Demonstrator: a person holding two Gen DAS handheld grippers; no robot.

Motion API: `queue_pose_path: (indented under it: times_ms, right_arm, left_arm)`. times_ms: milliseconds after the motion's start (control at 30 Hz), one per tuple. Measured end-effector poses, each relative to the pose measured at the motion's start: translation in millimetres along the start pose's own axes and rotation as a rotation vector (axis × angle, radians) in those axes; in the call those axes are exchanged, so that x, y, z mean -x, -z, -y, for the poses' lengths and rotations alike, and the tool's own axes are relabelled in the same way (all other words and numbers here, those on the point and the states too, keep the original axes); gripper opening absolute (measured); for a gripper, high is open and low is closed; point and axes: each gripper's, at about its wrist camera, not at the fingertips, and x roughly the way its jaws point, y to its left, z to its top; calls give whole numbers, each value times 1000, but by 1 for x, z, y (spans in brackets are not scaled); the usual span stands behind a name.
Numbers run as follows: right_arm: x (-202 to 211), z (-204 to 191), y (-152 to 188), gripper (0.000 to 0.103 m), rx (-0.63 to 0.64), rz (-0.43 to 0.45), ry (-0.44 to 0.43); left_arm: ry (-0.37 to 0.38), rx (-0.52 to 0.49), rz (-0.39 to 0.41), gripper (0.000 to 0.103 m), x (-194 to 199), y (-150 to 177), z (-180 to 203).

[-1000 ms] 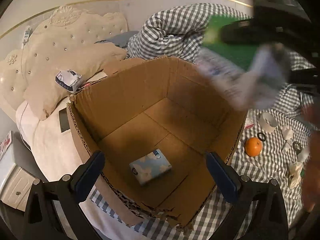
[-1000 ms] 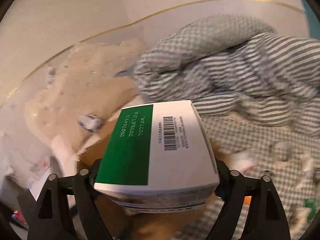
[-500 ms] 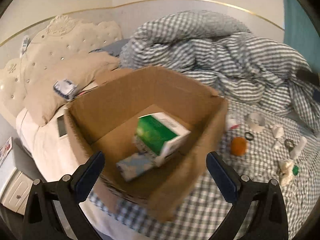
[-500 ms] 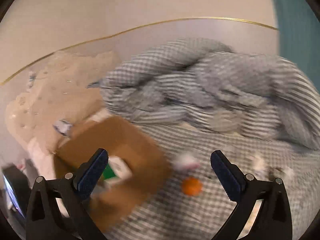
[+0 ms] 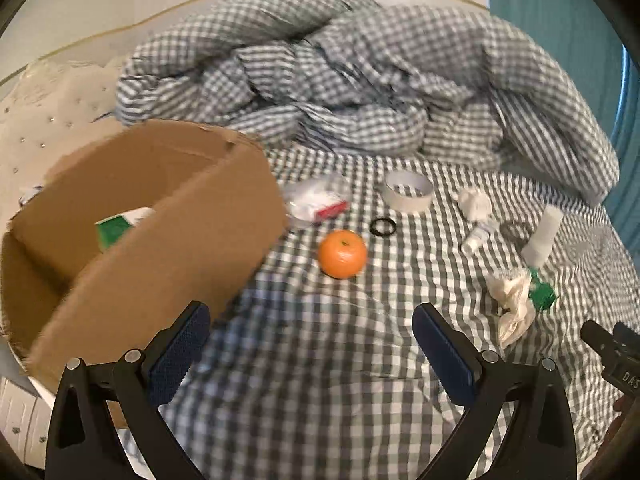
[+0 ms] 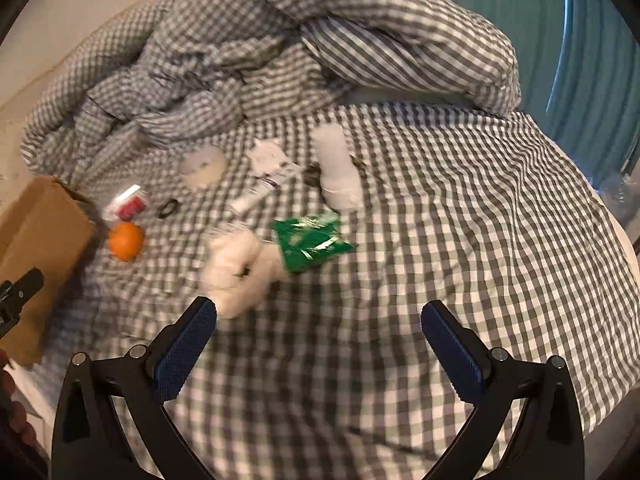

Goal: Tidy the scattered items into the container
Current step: 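Grasp the orange with the left gripper while the right gripper grasps the white lace cloth, then drop the orange into the cardboard box with the left gripper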

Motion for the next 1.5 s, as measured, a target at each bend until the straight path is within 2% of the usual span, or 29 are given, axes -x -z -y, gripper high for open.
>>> queue_pose_path:
  times_ms: [167, 367, 400, 467, 500, 533, 633, 767, 900, 1067, 1233, 1300, 1333, 1367, 1467, 1500]
  right_arm:
    - [-26, -37, -7, 103, 98, 19, -29]
    - [-74, -73, -11, 100, 123, -49, -26]
    - [-78, -77, -10, 94, 133, -55, -7]
    - [-94, -85, -6, 58, 176, -95, 56]
    - [-101, -83, -3, 14, 178, -126, 73]
    - [-104, -79, -2, 9, 156, -144, 65]
    - [-85, -62, -3, 9, 85, -104, -1]
    - [-40, -50, -14, 9, 59, -2, -81]
    - [-14, -38, -26, 9, 36, 59, -111]
    - [-23, -29, -24, 9, 13, 35, -121]
    - [-31, -23, -23, 9, 6, 19, -125]
    - [-33, -22, -23, 9, 8, 16, -125]
    - [-34, -21, -23, 9, 7, 15, -122]
    - [-35, -21, -23, 9, 6, 11, -123]
    - [-34, -23, -23, 9, 9, 8, -129]
    - [-33, -24, -23, 9, 11, 11, -131]
  left_arm:
    - [-22, -29, -32, 103, -26, 5, 10]
    - [-41, -42, -75, 103, -51, 12, 4]
    - [-45, -45, -80, 103, -55, 12, 2]
    - [-46, -47, -89, 103, -61, 13, 0]
    - [-45, -47, -91, 103, -64, 13, -1]
    - [-41, -48, -92, 103, -66, 14, -1]
    - [-32, -53, -88, 103, -71, 15, -2]
    - [-18, -61, -81, 103, -81, 9, 3]
    - [36, -66, -41, 103, -96, -9, 14]
    - [26, -55, -65, 103, -136, -23, 26]
    - [-19, -61, -133, 103, -176, -26, 32]
    - [-8, -42, -155, 88, -185, -24, 27]
    - [17, -29, -164, 67, -186, -23, 25]
    - [49, -18, -156, 58, -183, -24, 24]
    - [-14, -74, -131, 57, -171, -24, 30]
    - [-1, -82, -121, 57, -163, -23, 31]
